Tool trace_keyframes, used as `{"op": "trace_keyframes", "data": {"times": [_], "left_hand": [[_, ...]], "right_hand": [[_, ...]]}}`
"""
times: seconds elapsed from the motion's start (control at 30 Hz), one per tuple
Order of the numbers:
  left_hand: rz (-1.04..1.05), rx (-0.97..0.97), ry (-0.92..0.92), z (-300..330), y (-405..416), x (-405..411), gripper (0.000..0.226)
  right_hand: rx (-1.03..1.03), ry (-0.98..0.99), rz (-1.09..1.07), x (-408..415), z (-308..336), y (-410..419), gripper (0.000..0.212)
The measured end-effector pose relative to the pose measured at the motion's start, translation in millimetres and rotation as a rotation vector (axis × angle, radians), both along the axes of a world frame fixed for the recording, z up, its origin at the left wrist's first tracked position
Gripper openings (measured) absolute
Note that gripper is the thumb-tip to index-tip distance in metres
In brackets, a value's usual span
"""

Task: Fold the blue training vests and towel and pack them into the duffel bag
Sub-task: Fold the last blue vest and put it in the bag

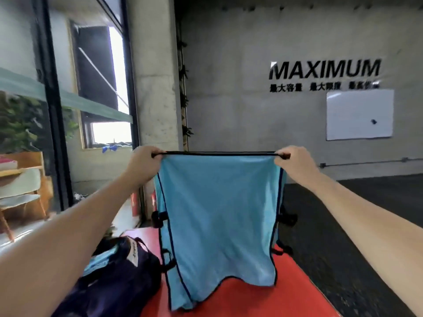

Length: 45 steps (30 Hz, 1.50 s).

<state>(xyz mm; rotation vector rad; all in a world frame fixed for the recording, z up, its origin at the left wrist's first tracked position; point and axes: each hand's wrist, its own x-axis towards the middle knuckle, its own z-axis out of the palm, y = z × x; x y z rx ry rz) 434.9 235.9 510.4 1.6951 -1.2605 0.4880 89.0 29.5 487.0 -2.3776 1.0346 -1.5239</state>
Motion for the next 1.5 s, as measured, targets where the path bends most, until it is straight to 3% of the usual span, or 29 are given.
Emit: {"op": "trace_keyframes", "data": {"times": [0.17,0.27,0.33,0.57,0.83,1.07,1.2,1.33,1.5], "left_hand": [[-0.055,0.001,0.04,98,46,-17,0.02],[-0.116,-0.009,0.06,131,68,-16,0.014],[-0.167,-0.028,0.096,145,80,-13,0.005],[-0.226,0.011,0.193,154,96,-10,0.007],[-0.129,0.145,0.13,108,57,32,0.007],[-0.137,0.285,0.232,16,-22,88,0.014],[-0.101,0.474,0.13,-38,-74,119,0.023],[-0.029,0.65,0.092,-70,-132,142,0.014],[0.095,0.634,0.167,-73,-202,169,0.022]], "right_hand": [[-0.059,0.013,0.033,-25,90,30,0.026],[-0.063,0.007,0.027,-34,119,45,0.02],[-0.073,0.008,0.032,-38,130,53,0.02],[0.014,0.058,0.069,-38,137,54,0.026],[0.15,0.167,0.094,-13,106,24,0.021],[0.234,0.273,0.099,33,19,-49,0.009],[0.312,0.367,0.095,69,-37,-100,0.018],[0.338,0.516,0.044,110,-70,-152,0.014],[0.441,0.435,-0.031,159,-71,-211,0.013]]}}
